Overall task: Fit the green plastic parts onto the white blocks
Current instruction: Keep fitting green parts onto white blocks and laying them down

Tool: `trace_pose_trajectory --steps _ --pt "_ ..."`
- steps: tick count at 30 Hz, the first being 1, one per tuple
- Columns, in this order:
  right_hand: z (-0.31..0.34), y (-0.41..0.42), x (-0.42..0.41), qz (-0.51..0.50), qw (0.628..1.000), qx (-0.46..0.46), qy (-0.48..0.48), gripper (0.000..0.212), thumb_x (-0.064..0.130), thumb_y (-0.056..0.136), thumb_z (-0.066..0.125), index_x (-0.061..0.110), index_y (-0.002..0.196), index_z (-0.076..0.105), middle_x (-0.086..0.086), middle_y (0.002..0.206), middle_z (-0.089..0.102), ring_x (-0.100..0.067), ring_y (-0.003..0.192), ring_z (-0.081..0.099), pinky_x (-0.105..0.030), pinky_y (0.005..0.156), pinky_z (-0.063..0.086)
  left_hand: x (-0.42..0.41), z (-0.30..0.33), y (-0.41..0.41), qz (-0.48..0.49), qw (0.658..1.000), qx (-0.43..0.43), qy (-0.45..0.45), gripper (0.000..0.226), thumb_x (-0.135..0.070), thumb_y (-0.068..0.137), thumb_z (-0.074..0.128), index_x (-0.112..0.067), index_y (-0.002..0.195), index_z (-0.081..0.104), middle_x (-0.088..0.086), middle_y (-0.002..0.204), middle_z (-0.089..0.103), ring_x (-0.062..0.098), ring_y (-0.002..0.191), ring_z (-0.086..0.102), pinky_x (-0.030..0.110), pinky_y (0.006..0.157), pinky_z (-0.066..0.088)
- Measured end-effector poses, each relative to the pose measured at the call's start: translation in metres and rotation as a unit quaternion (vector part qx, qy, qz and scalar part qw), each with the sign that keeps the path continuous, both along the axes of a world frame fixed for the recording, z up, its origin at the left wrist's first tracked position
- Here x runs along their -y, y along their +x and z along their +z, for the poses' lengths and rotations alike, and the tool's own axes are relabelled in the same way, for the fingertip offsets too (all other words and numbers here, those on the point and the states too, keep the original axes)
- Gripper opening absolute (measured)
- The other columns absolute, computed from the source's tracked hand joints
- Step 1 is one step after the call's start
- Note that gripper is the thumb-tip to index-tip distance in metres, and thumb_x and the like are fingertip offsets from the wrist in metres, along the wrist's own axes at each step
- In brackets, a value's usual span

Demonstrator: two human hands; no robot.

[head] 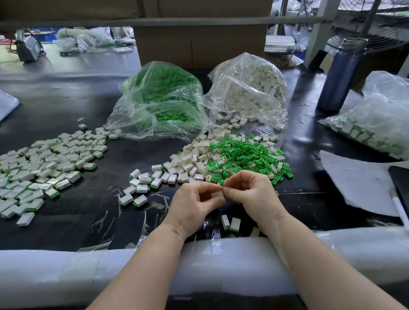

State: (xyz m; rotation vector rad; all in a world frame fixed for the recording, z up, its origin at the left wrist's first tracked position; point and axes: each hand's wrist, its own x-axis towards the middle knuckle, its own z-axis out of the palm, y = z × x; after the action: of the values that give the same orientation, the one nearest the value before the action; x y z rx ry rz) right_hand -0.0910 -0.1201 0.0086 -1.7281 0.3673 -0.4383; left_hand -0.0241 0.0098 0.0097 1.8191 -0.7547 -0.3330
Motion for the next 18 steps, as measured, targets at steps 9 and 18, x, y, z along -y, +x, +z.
trace_pose_trajectory --steps 9,18 --pt "-0.0009 -0.0007 0.001 0.01 1.0 0.015 0.022 0.015 0.003 0.083 0.066 0.014 0.074 0.066 -0.002 0.064 0.066 -0.003 0.053 0.059 -0.015 0.054 0.049 0.0008 -0.0034 0.0034 0.029 1.0 0.001 0.001 0.011 -0.015 0.09 0.059 -0.024 0.086 0.064 -0.004 0.082 0.07 0.008 0.081 0.066 0.018 0.081 0.049" --pt "-0.0011 0.0024 -0.0025 0.013 0.998 -0.03 -0.055 0.021 0.006 0.085 0.065 0.017 0.067 0.061 0.004 0.059 0.06 -0.001 0.049 0.054 -0.015 0.053 0.045 -0.0005 -0.0071 0.0057 0.023 0.999 -0.002 0.045 0.011 -0.018 0.09 0.06 -0.025 0.086 0.068 -0.005 0.08 0.068 0.012 0.082 0.064 0.027 0.084 0.051"
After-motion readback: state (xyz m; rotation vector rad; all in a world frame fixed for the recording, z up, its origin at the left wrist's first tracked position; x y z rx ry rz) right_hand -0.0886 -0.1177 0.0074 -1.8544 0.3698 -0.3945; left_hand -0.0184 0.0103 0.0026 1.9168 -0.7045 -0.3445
